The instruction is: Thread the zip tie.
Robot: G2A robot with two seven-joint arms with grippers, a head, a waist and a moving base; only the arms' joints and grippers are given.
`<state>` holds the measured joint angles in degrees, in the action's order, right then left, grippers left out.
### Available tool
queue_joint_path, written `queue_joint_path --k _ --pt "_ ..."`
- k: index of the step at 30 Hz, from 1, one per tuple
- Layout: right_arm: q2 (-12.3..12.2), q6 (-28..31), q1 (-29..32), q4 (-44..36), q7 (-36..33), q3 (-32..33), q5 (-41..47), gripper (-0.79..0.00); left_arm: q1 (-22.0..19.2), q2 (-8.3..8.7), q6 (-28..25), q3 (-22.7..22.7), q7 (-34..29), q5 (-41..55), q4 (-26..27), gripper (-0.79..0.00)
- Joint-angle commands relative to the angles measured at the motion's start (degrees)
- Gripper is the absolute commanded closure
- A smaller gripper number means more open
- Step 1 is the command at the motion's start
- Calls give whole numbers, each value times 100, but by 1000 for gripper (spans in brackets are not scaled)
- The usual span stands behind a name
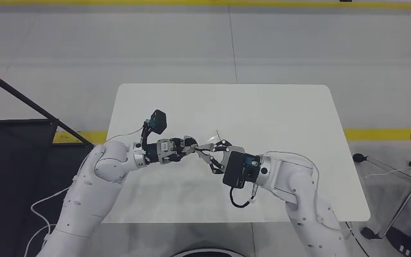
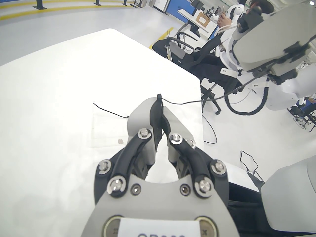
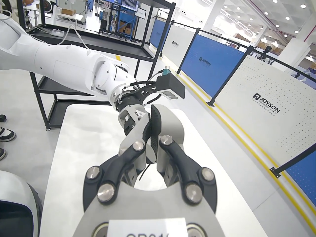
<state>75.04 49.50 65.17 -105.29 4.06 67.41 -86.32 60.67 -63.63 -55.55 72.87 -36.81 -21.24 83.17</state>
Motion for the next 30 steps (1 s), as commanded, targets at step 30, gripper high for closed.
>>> queue_joint_path --k 30 --pt "-143 -1007 162 -197 286 -132 -768 0 85 92 250 -154 252 -225 180 0"
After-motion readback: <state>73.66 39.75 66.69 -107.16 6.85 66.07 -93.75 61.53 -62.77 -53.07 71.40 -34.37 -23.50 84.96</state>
